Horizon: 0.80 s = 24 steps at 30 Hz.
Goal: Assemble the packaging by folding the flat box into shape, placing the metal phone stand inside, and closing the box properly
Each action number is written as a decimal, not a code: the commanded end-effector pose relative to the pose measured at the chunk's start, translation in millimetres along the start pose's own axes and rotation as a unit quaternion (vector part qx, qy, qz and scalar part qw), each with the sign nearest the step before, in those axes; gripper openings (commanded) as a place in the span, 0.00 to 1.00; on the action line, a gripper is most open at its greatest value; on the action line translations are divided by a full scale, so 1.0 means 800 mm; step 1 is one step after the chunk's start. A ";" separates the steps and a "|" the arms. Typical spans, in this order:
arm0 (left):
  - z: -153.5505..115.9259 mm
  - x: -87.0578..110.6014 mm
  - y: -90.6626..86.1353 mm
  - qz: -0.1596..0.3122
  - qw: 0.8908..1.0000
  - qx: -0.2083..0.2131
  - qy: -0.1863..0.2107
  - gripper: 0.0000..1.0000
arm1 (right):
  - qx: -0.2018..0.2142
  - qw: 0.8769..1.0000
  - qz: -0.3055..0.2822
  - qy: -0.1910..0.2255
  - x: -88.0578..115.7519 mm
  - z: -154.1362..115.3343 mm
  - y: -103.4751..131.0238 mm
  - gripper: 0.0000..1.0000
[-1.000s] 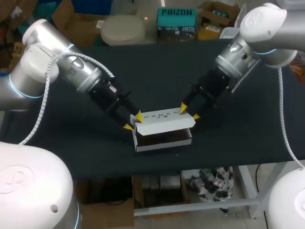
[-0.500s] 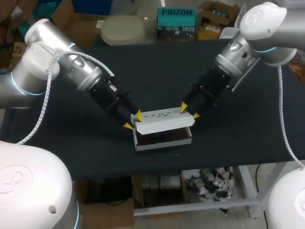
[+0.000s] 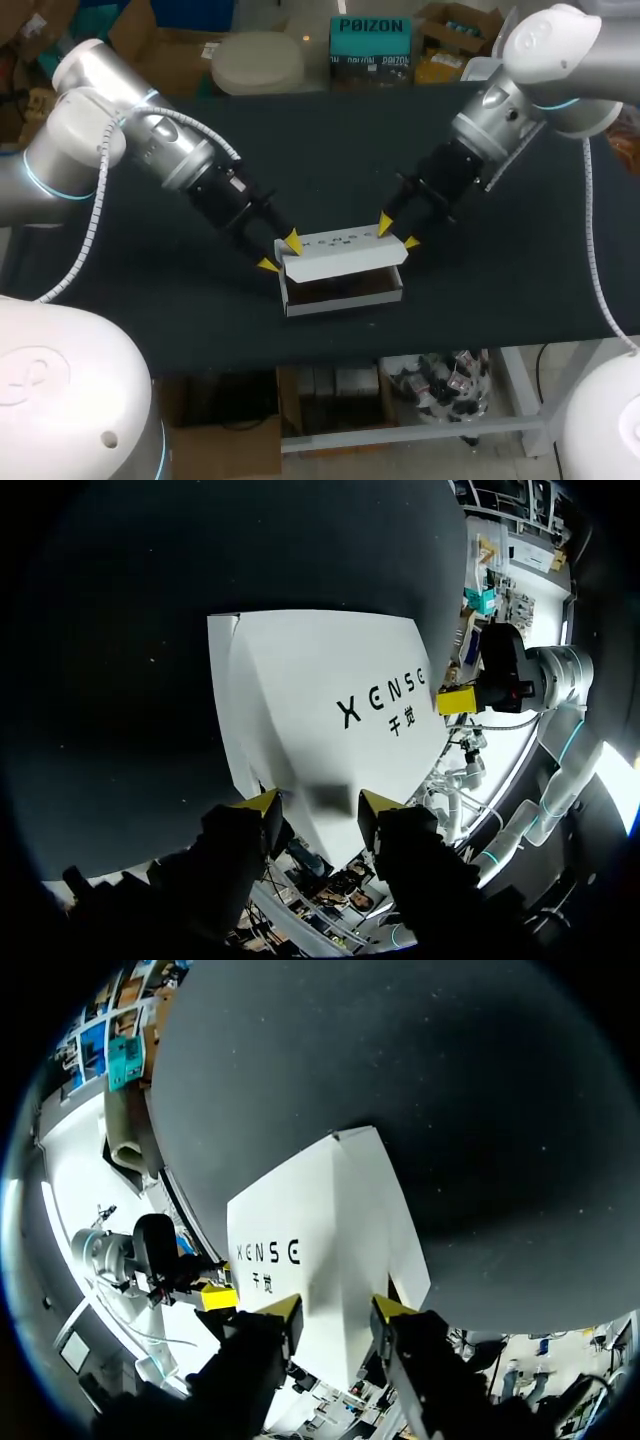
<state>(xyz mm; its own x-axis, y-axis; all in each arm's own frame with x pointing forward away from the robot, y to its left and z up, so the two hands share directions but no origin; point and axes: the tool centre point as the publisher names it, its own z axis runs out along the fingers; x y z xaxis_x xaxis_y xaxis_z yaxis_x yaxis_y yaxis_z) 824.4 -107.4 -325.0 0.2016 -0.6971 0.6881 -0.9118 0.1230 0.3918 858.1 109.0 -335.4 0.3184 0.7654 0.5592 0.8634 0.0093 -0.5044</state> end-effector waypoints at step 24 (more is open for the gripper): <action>-0.002 0.003 -0.003 -0.005 1.000 -0.020 0.011 0.41 | 0.012 1.000 0.008 -0.001 0.005 -0.001 0.001 0.47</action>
<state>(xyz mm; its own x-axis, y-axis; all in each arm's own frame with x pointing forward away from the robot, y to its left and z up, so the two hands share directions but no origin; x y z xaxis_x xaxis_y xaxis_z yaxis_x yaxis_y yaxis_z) 822.4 -106.6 -321.7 0.2198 -0.6828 0.6968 -0.9008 0.1321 0.4137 856.5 108.6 -333.9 0.3306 0.7653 0.5523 0.8548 0.0052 -0.5189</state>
